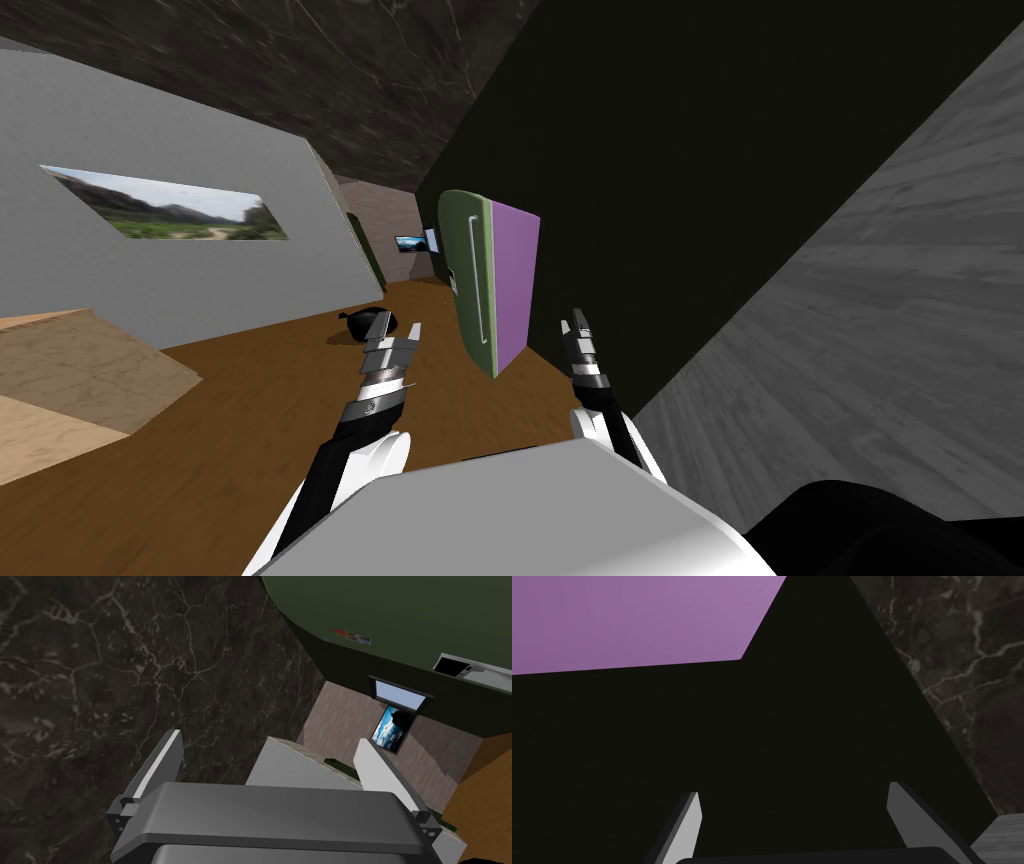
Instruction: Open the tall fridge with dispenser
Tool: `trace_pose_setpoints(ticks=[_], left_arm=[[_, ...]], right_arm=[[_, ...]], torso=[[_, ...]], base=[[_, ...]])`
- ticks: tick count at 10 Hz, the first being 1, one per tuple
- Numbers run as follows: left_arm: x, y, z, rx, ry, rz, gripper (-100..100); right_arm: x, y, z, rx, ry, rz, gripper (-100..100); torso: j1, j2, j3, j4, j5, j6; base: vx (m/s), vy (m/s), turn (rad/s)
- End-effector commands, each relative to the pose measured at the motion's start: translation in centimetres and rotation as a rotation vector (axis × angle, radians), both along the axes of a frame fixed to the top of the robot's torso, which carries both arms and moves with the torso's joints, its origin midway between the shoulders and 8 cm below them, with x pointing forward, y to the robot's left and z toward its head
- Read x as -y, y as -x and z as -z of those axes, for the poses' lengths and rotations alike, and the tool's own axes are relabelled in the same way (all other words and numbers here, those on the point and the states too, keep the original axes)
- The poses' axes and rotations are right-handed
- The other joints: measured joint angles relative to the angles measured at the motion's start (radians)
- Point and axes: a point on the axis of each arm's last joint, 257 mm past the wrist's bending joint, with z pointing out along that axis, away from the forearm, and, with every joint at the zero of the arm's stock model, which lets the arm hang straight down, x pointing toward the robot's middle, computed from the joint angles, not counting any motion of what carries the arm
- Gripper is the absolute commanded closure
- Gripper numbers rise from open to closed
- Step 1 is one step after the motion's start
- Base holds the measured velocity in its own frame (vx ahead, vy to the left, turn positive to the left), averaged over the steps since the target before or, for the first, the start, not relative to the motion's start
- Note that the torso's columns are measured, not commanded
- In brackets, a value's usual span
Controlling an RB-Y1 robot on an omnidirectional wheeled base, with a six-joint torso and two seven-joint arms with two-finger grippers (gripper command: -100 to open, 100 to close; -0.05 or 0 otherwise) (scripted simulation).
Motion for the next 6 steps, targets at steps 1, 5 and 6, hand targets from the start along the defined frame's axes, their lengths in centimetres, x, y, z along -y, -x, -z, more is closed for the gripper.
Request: trace_pose_setpoints(ticks=[1,5,6], left_arm=[[0.00,0.00,0.00,0.000,0.000,0.000,0],[0.00,0.00,-0.01,0.000,0.000,0.000,0],[0.00,0.01,-0.01,0.000,0.000,0.000,0]], right_arm=[[0.00,0.00,0.00,0.000,0.000,0.000,0],[0.00,0.00,-0.01,0.000,0.000,0.000,0],[0.00,0.01,-0.01,0.000,0.000,0.000,0]], torso=[[0.000,0.040,-0.082,0.041,0.000,0.000],[0.000,0.322,-0.644,0.322,0.000,0.000],[0.000,0.396,-0.792,0.396,0.000,0.000]], base=[[0.000,0.000,0.000],[0.000,0.000,0.000],[0.000,0.000,0.000]])
